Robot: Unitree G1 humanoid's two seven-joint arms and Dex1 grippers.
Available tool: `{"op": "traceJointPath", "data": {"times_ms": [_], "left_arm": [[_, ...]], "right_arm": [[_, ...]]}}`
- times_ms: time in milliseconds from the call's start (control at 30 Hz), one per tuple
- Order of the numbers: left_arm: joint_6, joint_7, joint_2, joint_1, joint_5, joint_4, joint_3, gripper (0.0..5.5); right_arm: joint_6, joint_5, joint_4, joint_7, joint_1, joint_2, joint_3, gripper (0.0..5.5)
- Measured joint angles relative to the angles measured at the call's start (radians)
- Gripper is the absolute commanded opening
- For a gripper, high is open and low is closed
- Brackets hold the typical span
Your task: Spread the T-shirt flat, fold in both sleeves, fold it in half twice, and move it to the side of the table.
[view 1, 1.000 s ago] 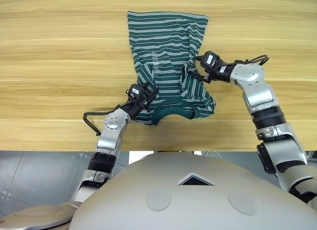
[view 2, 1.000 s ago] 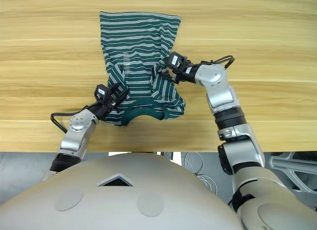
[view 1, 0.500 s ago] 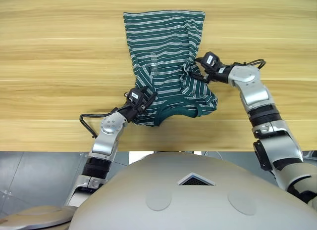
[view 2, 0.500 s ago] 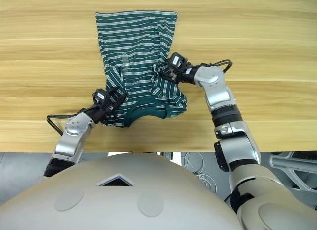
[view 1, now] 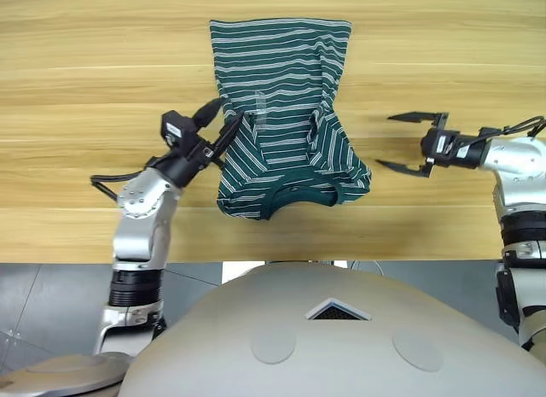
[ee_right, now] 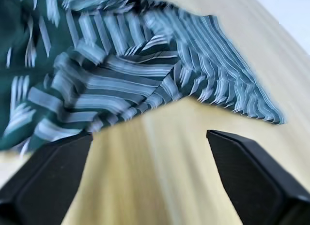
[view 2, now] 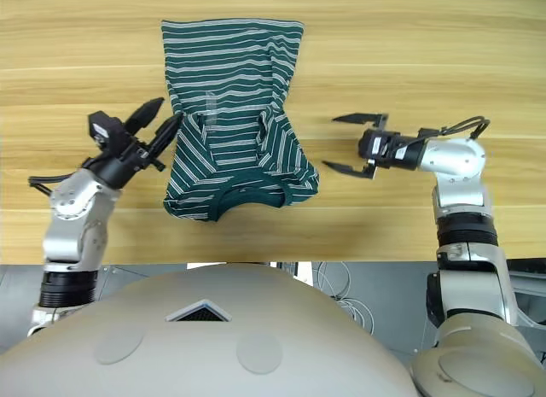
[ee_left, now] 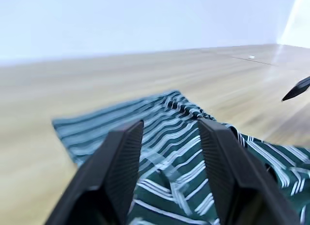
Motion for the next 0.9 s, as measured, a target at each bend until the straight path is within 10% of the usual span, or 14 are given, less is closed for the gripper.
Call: {"op": "traceJointPath", "data": {"times_ms": [233, 900], "left_arm": [[-0.468, -0.143, 0.317, 0.196, 0.206, 0.389, 0.22, 2.87], [-0.662, -0.056, 0.334, 0.093, 0.517, 0.47, 0.014, 2.87]], "right_arm": [[-0.366, -0.275, 0.332, -0.362, -0.203, 0.031, 0.116, 5.33], [-0.498, -0.177, 0.334, -0.227, -0.258, -0.058, 0.324, 5.33]]}}
